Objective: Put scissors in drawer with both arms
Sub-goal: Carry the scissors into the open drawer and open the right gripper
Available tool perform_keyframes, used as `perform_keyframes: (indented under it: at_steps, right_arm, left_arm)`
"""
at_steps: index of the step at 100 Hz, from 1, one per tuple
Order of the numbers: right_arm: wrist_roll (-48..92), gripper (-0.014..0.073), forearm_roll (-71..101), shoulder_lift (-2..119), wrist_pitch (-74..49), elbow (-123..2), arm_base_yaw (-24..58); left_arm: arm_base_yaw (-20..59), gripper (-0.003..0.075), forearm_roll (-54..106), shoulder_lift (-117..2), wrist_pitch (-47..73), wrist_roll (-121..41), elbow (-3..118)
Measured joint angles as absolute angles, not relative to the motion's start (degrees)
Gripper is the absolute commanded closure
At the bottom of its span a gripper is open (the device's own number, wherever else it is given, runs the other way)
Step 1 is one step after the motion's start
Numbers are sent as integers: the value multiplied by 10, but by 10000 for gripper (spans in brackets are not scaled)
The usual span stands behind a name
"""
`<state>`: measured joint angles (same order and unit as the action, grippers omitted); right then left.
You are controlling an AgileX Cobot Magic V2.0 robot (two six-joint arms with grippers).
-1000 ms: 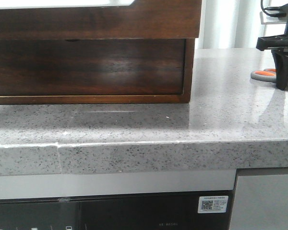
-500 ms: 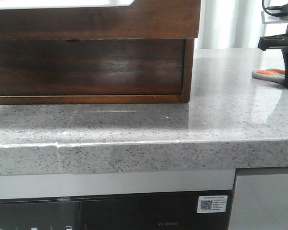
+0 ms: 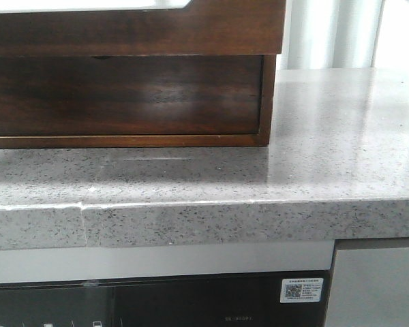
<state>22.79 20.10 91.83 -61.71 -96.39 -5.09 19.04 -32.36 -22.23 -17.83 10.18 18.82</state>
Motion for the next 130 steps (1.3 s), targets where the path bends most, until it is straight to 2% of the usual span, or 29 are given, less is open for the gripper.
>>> perform_keyframes:
  at_steps: [13,28,53,67,95,130]
  right_arm:
    - [293,717,233,866,-616,-999,-19]
    - [343,717,250,836,-616,-1046,64]
    - [417,717,256,837,-617,-1089,211]
    - [454,717,256,857,-617,-1089,265]
    - [495,717,256,932,-615,-1089,316]
    - [506,717,253,999,-610,-1089,325]
  left_arm:
    - [190,403,-324,-222,-178,102,188]
    - [190,403,-324,-222,-178,102,188]
    - [190,403,-324,-222,-178,102,188]
    - [190,403,-324,-222,-178,102,188]
    - [190,404,-324,-222,-178,102,188]
    - [190,404,-324,-222,-178,102,188]
